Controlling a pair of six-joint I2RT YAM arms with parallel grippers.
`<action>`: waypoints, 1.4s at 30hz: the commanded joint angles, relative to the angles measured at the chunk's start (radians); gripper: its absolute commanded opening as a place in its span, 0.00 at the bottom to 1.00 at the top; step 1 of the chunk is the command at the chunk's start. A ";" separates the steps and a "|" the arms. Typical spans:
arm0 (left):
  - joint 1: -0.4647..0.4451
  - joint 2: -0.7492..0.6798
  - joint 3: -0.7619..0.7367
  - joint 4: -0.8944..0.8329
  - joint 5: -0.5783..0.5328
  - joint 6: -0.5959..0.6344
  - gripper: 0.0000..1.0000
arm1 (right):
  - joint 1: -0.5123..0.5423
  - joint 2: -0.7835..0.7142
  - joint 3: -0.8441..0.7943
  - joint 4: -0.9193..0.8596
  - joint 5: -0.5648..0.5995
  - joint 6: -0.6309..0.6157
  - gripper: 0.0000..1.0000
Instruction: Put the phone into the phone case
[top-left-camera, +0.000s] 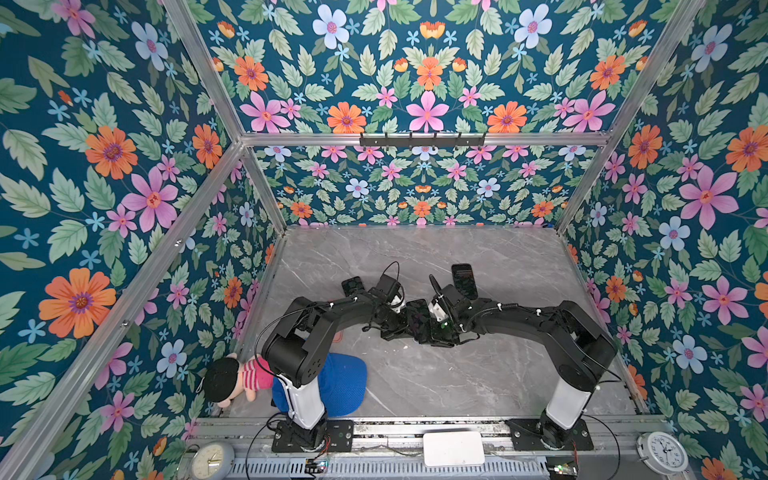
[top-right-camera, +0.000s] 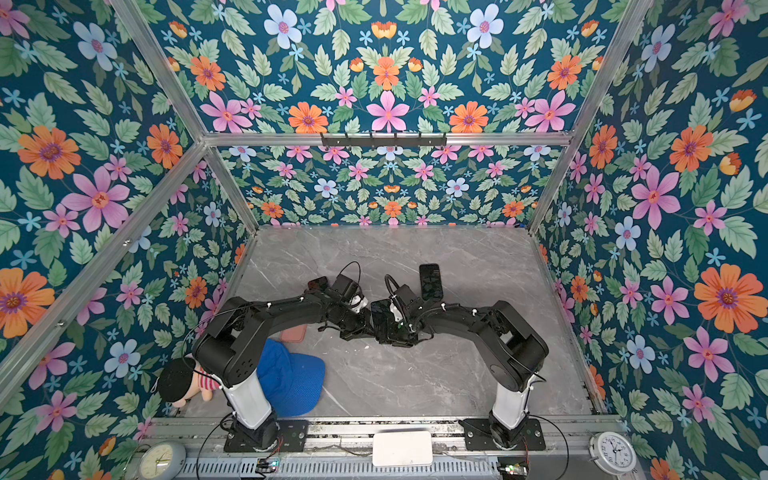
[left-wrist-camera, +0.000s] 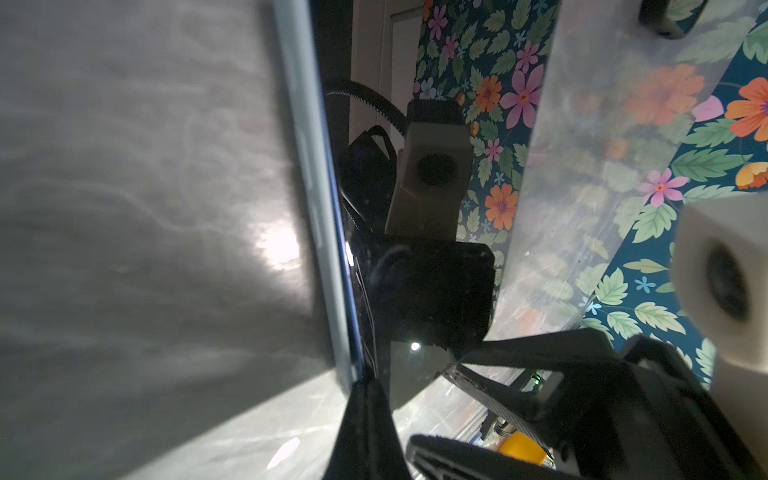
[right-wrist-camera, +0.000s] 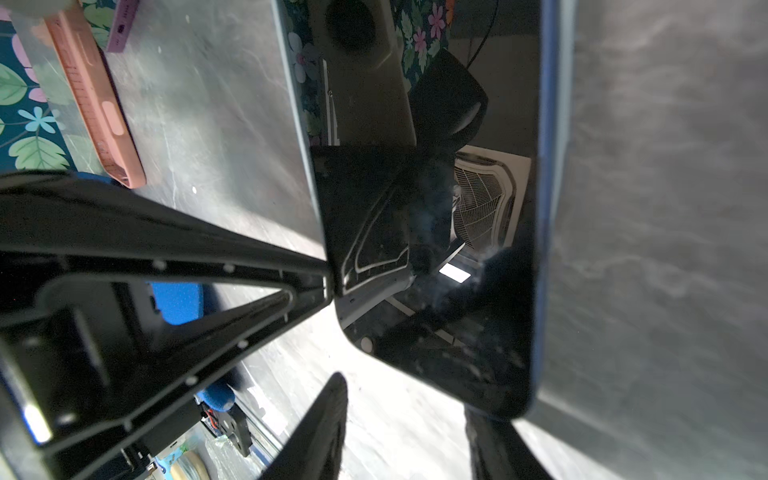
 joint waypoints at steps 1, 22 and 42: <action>-0.004 0.029 -0.008 -0.073 -0.156 0.017 0.05 | 0.001 0.001 0.006 0.013 0.023 -0.010 0.46; -0.010 0.001 0.082 -0.250 -0.249 0.081 0.29 | -0.011 -0.104 0.029 -0.125 0.107 -0.096 0.51; -0.045 -0.073 0.078 -0.200 -0.140 0.041 0.36 | -0.041 -0.050 0.016 -0.075 0.062 -0.103 0.51</action>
